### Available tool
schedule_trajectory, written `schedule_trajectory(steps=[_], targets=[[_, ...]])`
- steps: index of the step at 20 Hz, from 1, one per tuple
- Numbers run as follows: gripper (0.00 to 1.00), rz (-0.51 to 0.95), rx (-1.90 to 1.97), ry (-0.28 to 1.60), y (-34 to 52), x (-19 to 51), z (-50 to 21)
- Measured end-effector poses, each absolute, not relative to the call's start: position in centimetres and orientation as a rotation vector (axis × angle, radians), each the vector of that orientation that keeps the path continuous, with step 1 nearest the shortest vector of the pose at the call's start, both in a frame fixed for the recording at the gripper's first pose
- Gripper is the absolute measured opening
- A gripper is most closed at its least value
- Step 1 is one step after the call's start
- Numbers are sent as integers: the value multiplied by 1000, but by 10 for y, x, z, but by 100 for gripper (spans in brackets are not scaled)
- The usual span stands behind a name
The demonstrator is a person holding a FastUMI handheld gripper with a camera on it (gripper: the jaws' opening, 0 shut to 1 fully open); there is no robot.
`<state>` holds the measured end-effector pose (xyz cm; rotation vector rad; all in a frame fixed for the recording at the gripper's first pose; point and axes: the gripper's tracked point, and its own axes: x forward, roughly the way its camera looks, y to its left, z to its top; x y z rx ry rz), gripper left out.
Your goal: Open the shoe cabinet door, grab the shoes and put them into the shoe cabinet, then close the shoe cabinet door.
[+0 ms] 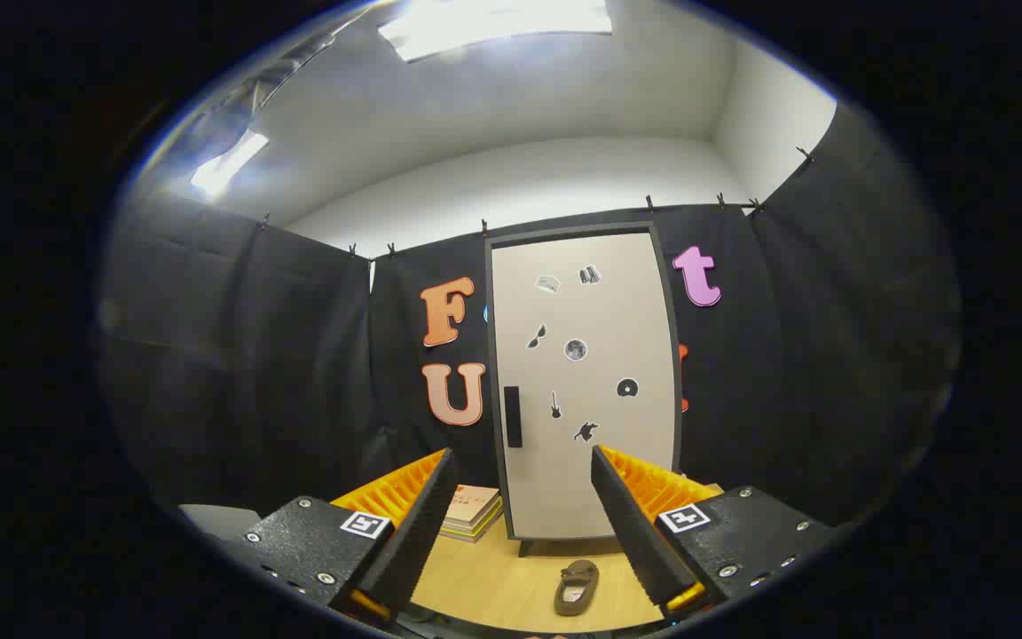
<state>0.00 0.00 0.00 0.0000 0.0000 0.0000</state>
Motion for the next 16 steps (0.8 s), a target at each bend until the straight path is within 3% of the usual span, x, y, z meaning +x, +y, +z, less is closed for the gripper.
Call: schedule_trajectory(steps=[16], targets=[[95,6,-81,25,10,17,-14]])
